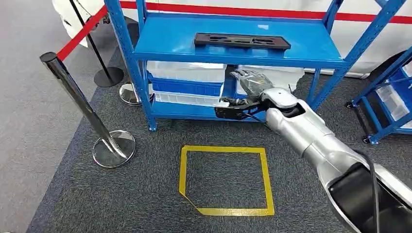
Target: Take the parts from the cabinet and place them on the table.
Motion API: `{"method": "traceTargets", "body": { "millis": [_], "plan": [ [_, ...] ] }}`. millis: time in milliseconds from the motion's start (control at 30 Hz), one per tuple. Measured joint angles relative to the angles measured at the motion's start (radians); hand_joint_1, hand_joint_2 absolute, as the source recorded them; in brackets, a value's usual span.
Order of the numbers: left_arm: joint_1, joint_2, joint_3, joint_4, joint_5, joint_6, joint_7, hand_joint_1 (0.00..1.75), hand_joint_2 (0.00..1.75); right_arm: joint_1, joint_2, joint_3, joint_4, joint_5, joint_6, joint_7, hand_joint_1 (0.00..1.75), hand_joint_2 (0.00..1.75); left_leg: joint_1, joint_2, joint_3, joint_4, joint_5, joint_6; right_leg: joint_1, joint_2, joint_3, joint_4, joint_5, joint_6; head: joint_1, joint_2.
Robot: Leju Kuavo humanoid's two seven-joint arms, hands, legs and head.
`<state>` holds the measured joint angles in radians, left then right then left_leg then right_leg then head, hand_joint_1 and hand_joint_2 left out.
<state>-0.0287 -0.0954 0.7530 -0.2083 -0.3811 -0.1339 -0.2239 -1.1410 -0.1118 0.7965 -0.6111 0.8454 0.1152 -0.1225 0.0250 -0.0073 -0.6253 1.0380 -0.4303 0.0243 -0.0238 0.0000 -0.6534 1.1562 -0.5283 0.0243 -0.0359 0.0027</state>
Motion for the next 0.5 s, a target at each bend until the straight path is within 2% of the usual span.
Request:
{"method": "traceTargets", "body": {
  "millis": [33,67,100,133,167,233,267,300,333,400,433,467,500],
  "plan": [
    [0.000,0.000,0.000,0.000,0.000,0.000,0.000,0.00,0.00,0.001,0.000,0.000,0.001,0.000,0.000,0.000,0.00,0.00,-0.002,0.000,0.000,0.000,-0.001,0.003,0.002,0.000,-0.039,0.083,-0.037,0.001,0.000,0.000],
    [0.000,0.000,0.000,0.000,0.000,0.000,0.000,0.00,0.00,0.002,0.000,0.000,0.003,0.000,0.000,0.000,0.00,0.00,-0.006,-0.001,0.000,0.000,-0.001,0.004,0.002,0.000,-0.077,0.157,-0.062,0.000,0.000,0.000],
    [0.001,0.000,0.000,0.000,0.000,0.000,0.000,0.00,0.00,0.004,0.000,0.000,0.005,0.000,0.000,0.000,0.00,0.00,-0.009,-0.001,0.000,0.000,-0.001,0.004,0.003,0.000,-0.099,0.196,-0.064,-0.003,0.000,0.000],
    [0.001,0.000,0.000,0.000,-0.001,0.002,-0.001,0.00,0.00,0.004,0.000,0.000,0.006,0.000,0.000,0.000,0.00,0.00,-0.012,-0.001,0.001,0.001,-0.002,0.005,0.005,0.000,-0.097,0.185,-0.045,-0.008,0.000,0.000],
    [0.001,0.000,0.000,0.000,-0.005,0.010,-0.001,0.00,0.00,0.003,0.000,0.000,0.008,0.000,0.000,0.003,0.00,0.00,-0.016,-0.002,0.003,0.001,-0.002,0.006,0.011,0.000,-0.071,0.127,-0.003,-0.016,0.000,0.000],
    [0.000,-0.001,0.000,0.000,-0.006,0.038,0.001,0.00,0.00,-0.003,0.000,0.000,0.008,0.000,-0.001,0.010,0.00,0.00,-0.023,-0.002,0.010,0.000,-0.004,0.007,0.025,0.001,0.016,-0.049,0.086,-0.044,0.000,0.000],
    [0.000,-0.010,0.002,0.002,-0.005,0.054,0.007,0.00,0.00,-0.008,0.000,0.001,0.008,-0.001,-0.002,0.016,0.00,0.00,-0.024,0.000,0.008,-0.001,-0.004,0.006,0.031,0.000,0.039,-0.094,0.075,-0.062,-0.004,0.000],
    [-0.001,-0.008,0.004,0.002,-0.003,0.069,0.013,0.00,0.00,-0.012,0.000,0.001,0.008,-0.003,-0.003,0.019,0.00,0.00,-0.024,-0.001,0.005,0.000,-0.004,0.004,0.033,-0.005,0.040,-0.112,0.081,-0.058,-0.005,0.000],
    [-0.003,-0.008,0.008,0.002,-0.002,0.082,0.017,0.00,0.00,-0.014,0.000,0.001,0.008,-0.008,-0.003,0.021,0.00,0.00,-0.021,0.001,0.003,-0.002,-0.001,-0.001,0.038,-0.004,0.039,-0.110,0.083,-0.058,-0.004,0.000],
    [-0.003,-0.009,0.013,0.002,-0.002,0.095,0.020,0.00,0.00,-0.014,-0.002,0.001,0.010,-0.011,-0.004,0.028,0.00,0.00,-0.019,0.002,0.009,-0.010,0.002,-0.009,0.039,-0.002,0.042,-0.118,0.086,-0.061,-0.005,0.000],
    [-0.003,-0.008,0.016,0.002,-0.005,0.101,0.022,0.00,0.00,-0.014,-0.002,0.002,0.010,-0.013,-0.005,0.029,0.00,0.00,-0.023,0.003,0.004,-0.006,-0.005,-0.013,0.018,-0.006,0.057,-0.142,0.098,-0.060,-0.005,0.000],
    [-0.002,-0.008,0.019,0.002,-0.007,0.106,0.023,0.00,0.00,-0.015,-0.002,0.003,0.011,-0.013,-0.006,0.031,0.00,0.00,-0.023,0.002,-0.002,0.021,-0.026,-0.019,0.019,-0.009,0.064,-0.151,0.101,-0.062,-0.005,0.000],
    [-0.002,-0.008,0.020,0.002,-0.010,0.109,0.024,0.00,0.00,-0.019,-0.003,0.004,0.012,-0.013,-0.006,0.036,0.00,0.00,-0.021,0.002,-0.028,0.078,-0.061,-0.024,0.018,-0.010,0.064,-0.152,0.103,-0.065,-0.005,0.000]
  ]
}}
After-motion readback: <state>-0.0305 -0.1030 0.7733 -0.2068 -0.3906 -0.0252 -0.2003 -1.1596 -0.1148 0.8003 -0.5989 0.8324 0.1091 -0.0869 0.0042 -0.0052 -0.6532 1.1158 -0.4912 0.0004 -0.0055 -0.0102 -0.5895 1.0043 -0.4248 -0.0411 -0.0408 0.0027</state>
